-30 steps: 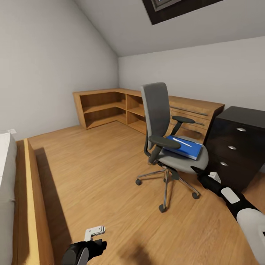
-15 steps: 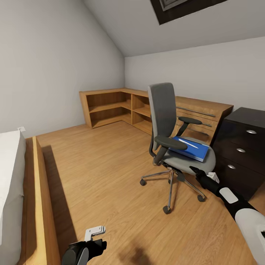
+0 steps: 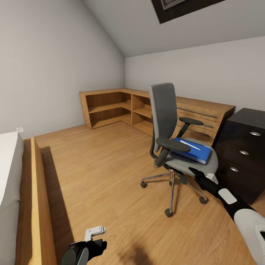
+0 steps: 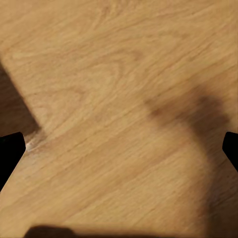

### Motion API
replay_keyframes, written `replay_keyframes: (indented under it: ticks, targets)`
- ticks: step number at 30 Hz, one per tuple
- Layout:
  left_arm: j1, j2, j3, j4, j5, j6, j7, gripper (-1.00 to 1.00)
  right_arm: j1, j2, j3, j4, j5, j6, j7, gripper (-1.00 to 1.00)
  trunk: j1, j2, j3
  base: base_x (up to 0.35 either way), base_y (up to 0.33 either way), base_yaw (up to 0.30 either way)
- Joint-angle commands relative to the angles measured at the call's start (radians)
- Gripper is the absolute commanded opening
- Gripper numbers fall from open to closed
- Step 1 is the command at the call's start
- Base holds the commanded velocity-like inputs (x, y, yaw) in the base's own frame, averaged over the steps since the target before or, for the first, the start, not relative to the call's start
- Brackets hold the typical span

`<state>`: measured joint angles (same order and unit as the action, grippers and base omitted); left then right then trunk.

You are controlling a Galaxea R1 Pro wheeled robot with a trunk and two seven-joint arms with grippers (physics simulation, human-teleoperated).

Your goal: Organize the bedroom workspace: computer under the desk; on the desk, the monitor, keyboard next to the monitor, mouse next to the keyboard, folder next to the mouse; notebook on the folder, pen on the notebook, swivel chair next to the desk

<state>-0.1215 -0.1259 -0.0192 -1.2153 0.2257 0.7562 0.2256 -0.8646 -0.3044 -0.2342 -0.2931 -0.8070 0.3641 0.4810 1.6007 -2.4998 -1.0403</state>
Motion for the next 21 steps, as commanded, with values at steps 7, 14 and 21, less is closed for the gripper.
replay_keyframes:
  ticks: [7, 14, 21]
  targets:
    - [0.0, 0.0, -0.002, -0.001, 0.011, 0.003, 0.009, 1.0, -0.001, 0.001, -0.006, 0.0, -0.006, 0.009, 0.002, 1.0, 0.0, 0.0, -0.001, 0.007, 0.0, 0.0]
    - [0.0, -0.001, -0.001, -0.001, 0.011, 0.003, 0.009, 1.0, -0.001, 0.0, -0.006, 0.0, -0.006, 0.009, 0.002, 1.0, 0.0, 0.0, -0.001, 0.15, 0.0, 0.0]
    - [0.0, -0.001, -0.002, -0.001, 0.011, 0.003, 0.009, 1.0, -0.001, -0.001, -0.007, 0.0, -0.005, 0.009, 0.002, 1.0, 0.0, 0.0, -0.001, 0.289, 0.0, 0.0]
